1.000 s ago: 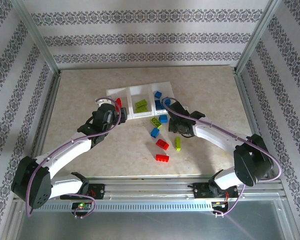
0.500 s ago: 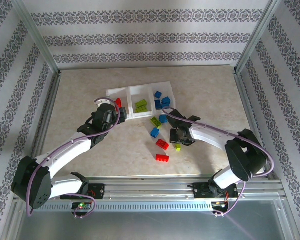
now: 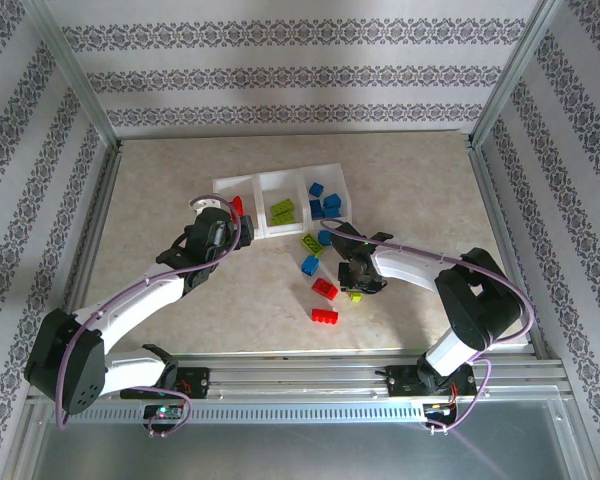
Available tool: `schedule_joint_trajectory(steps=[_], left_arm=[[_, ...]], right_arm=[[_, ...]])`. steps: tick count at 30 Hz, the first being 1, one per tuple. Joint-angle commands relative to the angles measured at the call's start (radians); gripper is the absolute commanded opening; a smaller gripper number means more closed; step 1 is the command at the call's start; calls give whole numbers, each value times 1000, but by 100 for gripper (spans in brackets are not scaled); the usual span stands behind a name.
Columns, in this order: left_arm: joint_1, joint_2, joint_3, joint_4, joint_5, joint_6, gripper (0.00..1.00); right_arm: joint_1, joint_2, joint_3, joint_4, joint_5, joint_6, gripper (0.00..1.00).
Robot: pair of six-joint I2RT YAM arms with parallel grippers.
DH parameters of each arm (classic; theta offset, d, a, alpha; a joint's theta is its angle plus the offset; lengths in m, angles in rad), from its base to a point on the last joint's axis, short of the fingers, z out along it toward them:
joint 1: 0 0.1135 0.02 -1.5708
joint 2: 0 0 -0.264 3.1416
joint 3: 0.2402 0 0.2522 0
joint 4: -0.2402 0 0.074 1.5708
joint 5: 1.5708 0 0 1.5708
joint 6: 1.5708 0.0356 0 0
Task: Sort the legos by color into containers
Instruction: Pick up the lego from the bottom-center of the table, then place the lego in the container.
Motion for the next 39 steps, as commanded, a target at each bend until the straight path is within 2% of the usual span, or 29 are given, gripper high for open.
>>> schedule_joint_trajectory(steps=[1,13,19,27,39], left_arm=[[20,9,-1,41,8,-11,100],[26,10,4,41,22,-10,100],[30,16,4,43,32,-11,100],[33,-1,-13,45,38,-17,100],[56,-53,-45,26,32,-19,100]], right_arm=[[12,24,-6,-1,-15,11,24],[24,-10,91,-41,12,-19,20],[29,37,217,-9,19,-63,19],[45,221,534,40,30,-160,19],[41,524,997,-6,68,-296,20]])
